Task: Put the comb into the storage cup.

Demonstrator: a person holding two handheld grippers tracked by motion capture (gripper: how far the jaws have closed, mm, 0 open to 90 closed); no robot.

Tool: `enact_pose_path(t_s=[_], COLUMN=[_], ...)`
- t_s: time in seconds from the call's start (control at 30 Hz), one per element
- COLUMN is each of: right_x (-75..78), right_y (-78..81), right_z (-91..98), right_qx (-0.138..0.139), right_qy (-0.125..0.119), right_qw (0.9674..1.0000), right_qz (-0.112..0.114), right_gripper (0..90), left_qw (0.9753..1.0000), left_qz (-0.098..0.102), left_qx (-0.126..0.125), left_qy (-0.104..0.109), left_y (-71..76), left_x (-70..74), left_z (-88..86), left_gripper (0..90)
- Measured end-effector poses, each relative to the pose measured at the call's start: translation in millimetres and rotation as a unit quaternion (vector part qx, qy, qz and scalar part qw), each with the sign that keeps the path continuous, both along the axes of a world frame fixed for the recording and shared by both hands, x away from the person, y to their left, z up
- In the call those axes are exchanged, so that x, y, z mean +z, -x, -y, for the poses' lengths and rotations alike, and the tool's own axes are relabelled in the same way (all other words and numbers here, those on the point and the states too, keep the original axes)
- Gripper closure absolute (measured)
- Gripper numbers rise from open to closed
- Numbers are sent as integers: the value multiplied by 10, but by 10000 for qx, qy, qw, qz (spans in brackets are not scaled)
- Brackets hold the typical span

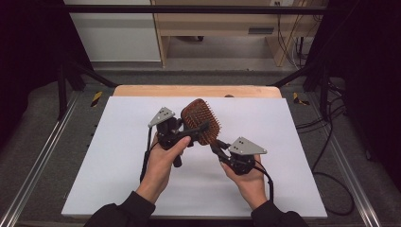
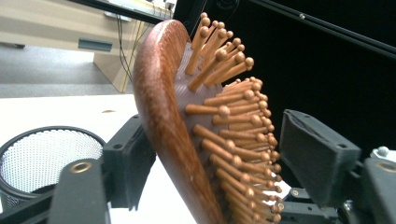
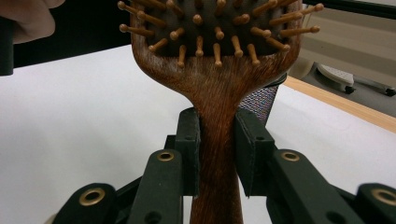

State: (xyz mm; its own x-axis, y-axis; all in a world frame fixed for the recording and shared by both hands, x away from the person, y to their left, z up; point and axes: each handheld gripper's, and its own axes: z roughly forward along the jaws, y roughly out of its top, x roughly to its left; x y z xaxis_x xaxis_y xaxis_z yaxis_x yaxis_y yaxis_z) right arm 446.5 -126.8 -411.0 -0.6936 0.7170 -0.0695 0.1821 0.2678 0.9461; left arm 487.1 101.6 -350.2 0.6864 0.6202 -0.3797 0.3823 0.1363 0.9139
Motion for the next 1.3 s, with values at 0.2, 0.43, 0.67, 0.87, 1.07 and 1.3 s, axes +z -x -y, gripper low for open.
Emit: enact_pose_path(t_s=[0.2, 0.43, 0.67, 0.87, 1.07, 1.3], right_x=[-14, -9, -20, -29, -22, -33], right_y=[7, 11, 9, 21, 4, 16], right_z=[-28, -31, -72, -60, -48, 0], right_qx=[24, 5, 16, -13, -11, 30], right_qy=[1, -110, -96, -144, -225, -252], right_qw=[10000, 9999, 9999, 9998, 9996, 9991], right_qz=[-12, -107, -134, -137, -185, -353], right_gripper=[733, 732, 731, 728, 719, 311], left_qw=[9998, 9994, 9989, 9983, 9977, 9970], left_qz=[-70, -156, -225, -260, -320, -298], left_qx=[92, 105, 102, 39, -29, 68], left_qy=[159, 294, 388, 526, 591, 709], left_y=[-5, -16, 11, 9, -36, -101], left_x=[-4, -13, -1, 1, 20, 64], left_z=[10, 8, -22, 0, 21, 3], left_gripper=[347, 424, 505, 522, 525, 525])
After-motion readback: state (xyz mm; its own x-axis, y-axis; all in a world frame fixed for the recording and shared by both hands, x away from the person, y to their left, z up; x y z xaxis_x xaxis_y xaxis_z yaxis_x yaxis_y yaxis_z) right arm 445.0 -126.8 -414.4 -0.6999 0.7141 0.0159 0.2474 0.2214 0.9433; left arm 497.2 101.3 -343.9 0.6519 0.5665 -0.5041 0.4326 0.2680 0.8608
